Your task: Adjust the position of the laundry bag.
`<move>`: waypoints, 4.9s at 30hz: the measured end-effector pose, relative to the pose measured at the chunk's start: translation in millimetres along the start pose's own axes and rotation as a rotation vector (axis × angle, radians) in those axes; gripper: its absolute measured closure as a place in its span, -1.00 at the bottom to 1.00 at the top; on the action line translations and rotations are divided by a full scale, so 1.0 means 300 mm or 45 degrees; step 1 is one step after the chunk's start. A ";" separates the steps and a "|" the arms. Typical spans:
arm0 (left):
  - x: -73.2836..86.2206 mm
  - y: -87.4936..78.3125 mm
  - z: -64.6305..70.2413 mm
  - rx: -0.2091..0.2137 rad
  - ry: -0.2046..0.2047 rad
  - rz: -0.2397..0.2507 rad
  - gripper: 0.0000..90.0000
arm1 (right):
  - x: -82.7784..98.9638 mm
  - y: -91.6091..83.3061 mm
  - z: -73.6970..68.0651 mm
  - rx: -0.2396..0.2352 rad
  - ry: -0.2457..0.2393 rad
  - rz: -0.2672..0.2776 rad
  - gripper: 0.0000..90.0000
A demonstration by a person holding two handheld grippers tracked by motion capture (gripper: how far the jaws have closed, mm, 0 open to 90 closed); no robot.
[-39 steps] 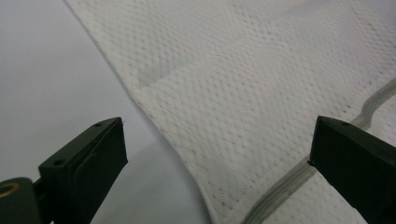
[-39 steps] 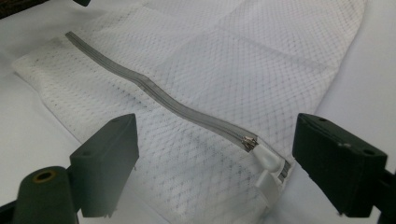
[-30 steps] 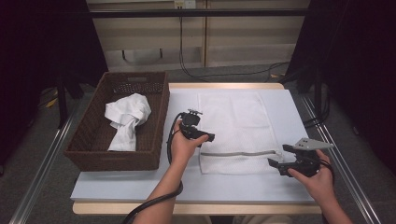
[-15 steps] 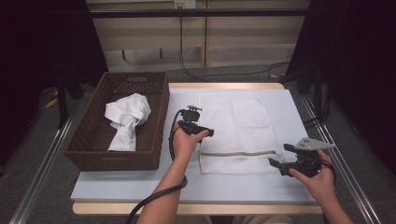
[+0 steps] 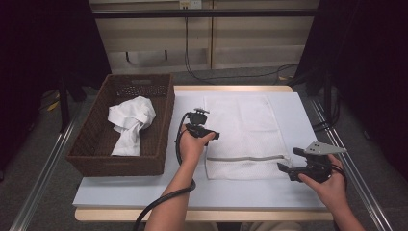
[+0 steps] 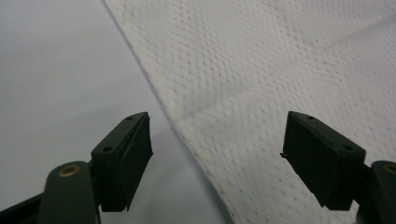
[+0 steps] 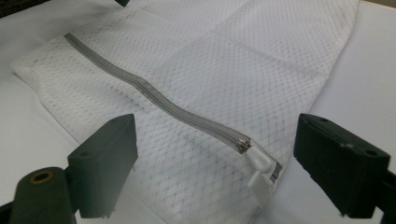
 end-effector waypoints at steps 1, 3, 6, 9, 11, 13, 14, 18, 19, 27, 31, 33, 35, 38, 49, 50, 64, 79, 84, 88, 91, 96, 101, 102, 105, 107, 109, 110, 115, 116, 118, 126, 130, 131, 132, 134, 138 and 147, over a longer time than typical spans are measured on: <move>0.000 0.002 -0.001 -0.008 0.006 -0.009 -0.43 | -0.001 0.000 -0.001 -0.001 0.002 -0.001 -0.70; 0.000 0.004 -0.002 -0.039 0.018 -0.008 -0.42 | -0.002 0.000 -0.002 -0.002 -0.009 0.002 -0.70; -0.001 0.006 -0.009 -0.039 0.017 -0.025 -0.37 | -0.003 0.001 -0.004 0.001 -0.014 -0.001 -0.70; 0.000 0.009 -0.016 -0.060 0.012 -0.050 -0.35 | -0.003 0.002 -0.005 -0.003 -0.023 -0.002 -0.70; 0.004 0.012 -0.017 -0.067 0.001 -0.071 -0.28 | -0.003 0.002 -0.005 -0.004 -0.022 -0.002 -0.70; 0.007 0.013 -0.018 -0.073 0.008 -0.080 -0.19 | -0.004 0.001 -0.005 -0.004 -0.023 0.000 -0.70; 0.009 0.015 -0.018 -0.069 0.007 -0.091 -0.10 | -0.004 0.000 -0.005 -0.005 -0.021 -0.003 -0.70; 0.012 0.016 -0.018 -0.077 -0.012 -0.107 0.05 | -0.004 0.002 -0.007 0.000 -0.022 -0.010 -0.70; 0.012 0.015 -0.019 -0.076 -0.020 -0.107 0.09 | -0.004 0.002 -0.008 0.001 -0.027 -0.010 -0.70; 0.009 0.018 0.005 -0.086 -0.070 -0.152 0.33 | -0.005 0.005 -0.011 -0.001 -0.035 -0.016 -0.70; 0.004 0.022 0.013 -0.128 -0.083 -0.162 0.45 | -0.007 0.005 -0.012 -0.002 -0.039 -0.013 -0.70; 0.001 0.022 0.013 -0.136 -0.107 -0.167 0.54 | -0.007 0.006 -0.012 -0.004 -0.039 -0.014 -0.70; 0.000 0.025 0.014 -0.143 -0.142 -0.155 0.55 | -0.007 0.007 -0.012 -0.005 -0.040 -0.013 -0.70; -0.001 0.025 0.014 -0.164 -0.160 -0.155 0.67 | -0.009 0.007 -0.012 -0.011 -0.041 -0.009 -0.70; -0.008 0.028 0.021 -0.200 -0.167 -0.172 0.79 | -0.008 0.008 -0.011 -0.008 -0.037 -0.008 -0.70; -0.007 0.028 0.019 -0.200 -0.169 -0.172 0.80 | -0.008 0.009 -0.011 -0.008 -0.035 -0.009 -0.70; -0.013 0.037 0.023 -0.155 -0.209 -0.180 0.99 | -0.004 0.014 -0.012 -0.008 -0.031 -0.015 -0.70; -0.025 0.017 -0.012 -0.118 -0.229 -0.208 1.00 | -0.004 0.011 -0.006 -0.005 -0.027 -0.010 -0.70; -0.025 0.009 -0.028 -0.119 -0.265 -0.205 1.00 | -0.003 0.012 -0.006 -0.005 -0.032 -0.008 -0.70; -0.029 -0.004 -0.050 -0.141 -0.266 -0.206 1.00 | -0.003 0.010 -0.004 -0.007 -0.029 -0.008 -0.70; -0.033 -0.010 -0.061 -0.149 -0.284 -0.202 1.00 | -0.003 0.010 -0.006 -0.007 -0.025 -0.013 -0.70; -0.040 -0.022 -0.077 -0.165 -0.286 -0.202 1.00 | -0.003 0.010 -0.006 -0.007 -0.024 -0.013 -0.71; -0.045 -0.029 -0.090 -0.182 -0.306 -0.203 1.00 | -0.002 0.010 -0.004 -0.011 -0.029 -0.008 -0.71; -0.046 -0.032 -0.095 -0.193 -0.304 -0.200 1.00 | -0.002 0.010 -0.004 -0.011 -0.029 -0.006 -0.71; -0.047 -0.039 -0.106 -0.210 -0.307 -0.198 1.00 | -0.001 0.010 -0.002 -0.007 -0.028 -0.008 -0.71; -0.048 -0.044 -0.113 -0.214 -0.313 -0.200 1.00 | -0.001 0.011 -0.003 -0.004 -0.024 -0.008 -0.71; -0.049 -0.048 -0.114 -0.219 -0.327 -0.199 1.00 | -0.001 0.012 -0.003 -0.002 -0.026 -0.009 -0.71; -0.050 -0.051 -0.120 -0.224 -0.316 -0.206 1.00 | -0.001 0.011 -0.004 -0.006 -0.023 -0.013 -0.71; -0.049 -0.060 -0.126 -0.247 -0.333 -0.204 1.00 | 0.000 0.012 -0.005 -0.009 -0.024 -0.015 -0.71; -0.049 -0.063 -0.129 -0.250 -0.329 -0.203 1.00 | 0.000 0.012 -0.004 -0.009 -0.023 -0.013 -0.71; -0.050 -0.065 -0.129 -0.253 -0.325 -0.200 1.00 | -0.001 0.011 -0.005 -0.004 -0.025 -0.009 -0.71; -0.058 -0.080 -0.135 -0.288 -0.316 -0.185 1.00 | -0.001 0.011 -0.006 -0.007 -0.024 -0.013 -0.71; -0.060 -0.084 -0.137 -0.309 -0.310 -0.182 1.00 | 0.000 0.012 -0.004 -0.008 -0.027 -0.015 -0.71; -0.062 -0.088 -0.136 -0.305 -0.313 -0.182 1.00 | 0.000 0.012 -0.004 -0.008 -0.027 -0.014 -0.71; -0.062 -0.089 -0.136 -0.306 -0.319 -0.180 1.00 | 0.000 0.013 -0.004 -0.003 -0.027 -0.015 -0.71; -0.065 -0.093 -0.138 -0.310 -0.308 -0.181 1.00 | 0.000 0.013 -0.004 -0.004 -0.028 -0.015 -0.71; -0.069 -0.099 -0.139 -0.319 -0.312 -0.171 1.00 | 0.001 0.011 -0.005 -0.011 -0.026 -0.011 -0.71; -0.067 -0.108 -0.135 -0.333 -0.312 -0.160 0.90 | -0.001 0.007 -0.004 -0.005 -0.028 -0.013 -0.71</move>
Point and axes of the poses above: each handheld gripper's, and its own axes: y roughly forward along the jaws, x roughly out of its underside, z roughly to its right, the point moved 1 cm from there along y, roughly forward along the jaws, and after that the axes turned 12 degrees about -y, right-handed, at the moved point
